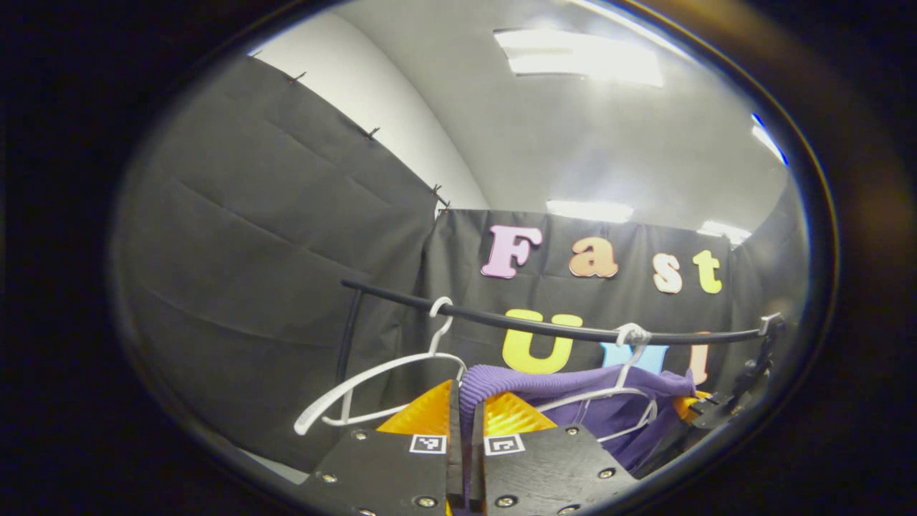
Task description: Grasp the clothes on the hanger with both hands and then place them into the laundry hamper below.
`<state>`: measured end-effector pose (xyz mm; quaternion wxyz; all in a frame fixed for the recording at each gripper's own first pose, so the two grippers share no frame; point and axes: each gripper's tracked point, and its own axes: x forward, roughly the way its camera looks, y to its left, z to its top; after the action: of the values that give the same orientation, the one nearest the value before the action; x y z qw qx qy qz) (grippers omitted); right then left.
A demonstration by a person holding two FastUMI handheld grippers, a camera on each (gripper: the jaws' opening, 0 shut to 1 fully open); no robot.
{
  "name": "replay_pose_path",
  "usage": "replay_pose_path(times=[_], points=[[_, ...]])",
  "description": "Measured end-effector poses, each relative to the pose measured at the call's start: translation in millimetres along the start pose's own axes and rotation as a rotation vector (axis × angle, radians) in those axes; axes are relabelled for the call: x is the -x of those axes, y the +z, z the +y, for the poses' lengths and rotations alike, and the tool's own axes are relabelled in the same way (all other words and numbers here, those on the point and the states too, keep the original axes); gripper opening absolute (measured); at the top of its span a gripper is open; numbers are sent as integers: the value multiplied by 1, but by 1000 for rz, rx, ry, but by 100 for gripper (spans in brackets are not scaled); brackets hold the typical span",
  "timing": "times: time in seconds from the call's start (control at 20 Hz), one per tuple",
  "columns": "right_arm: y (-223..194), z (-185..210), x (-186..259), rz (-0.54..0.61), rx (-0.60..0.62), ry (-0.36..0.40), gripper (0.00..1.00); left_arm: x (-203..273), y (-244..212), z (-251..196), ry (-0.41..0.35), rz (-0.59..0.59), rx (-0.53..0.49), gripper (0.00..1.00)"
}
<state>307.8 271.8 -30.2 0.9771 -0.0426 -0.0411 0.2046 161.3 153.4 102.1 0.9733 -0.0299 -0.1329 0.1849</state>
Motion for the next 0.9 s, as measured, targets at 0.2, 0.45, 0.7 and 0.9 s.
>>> replay_pose_path(times=[0.2, 0.45, 0.7, 0.9], points=[[0, 12, -3, -4, 18, 31, 0, -17, 6, 16, -26, 12, 13, 4], [5, 29, -3, -9, 45, 55, 0, -23, 5, 46, -47, 50, -23, 4], [3, 32, -5, 9, 19, 50, 0, -28, -31, 59, -83, 129, 32, 4], [-1, 30, 5, 44, -7, 32, 0, -23, -65, 60, -124, 160, 43, 4]])
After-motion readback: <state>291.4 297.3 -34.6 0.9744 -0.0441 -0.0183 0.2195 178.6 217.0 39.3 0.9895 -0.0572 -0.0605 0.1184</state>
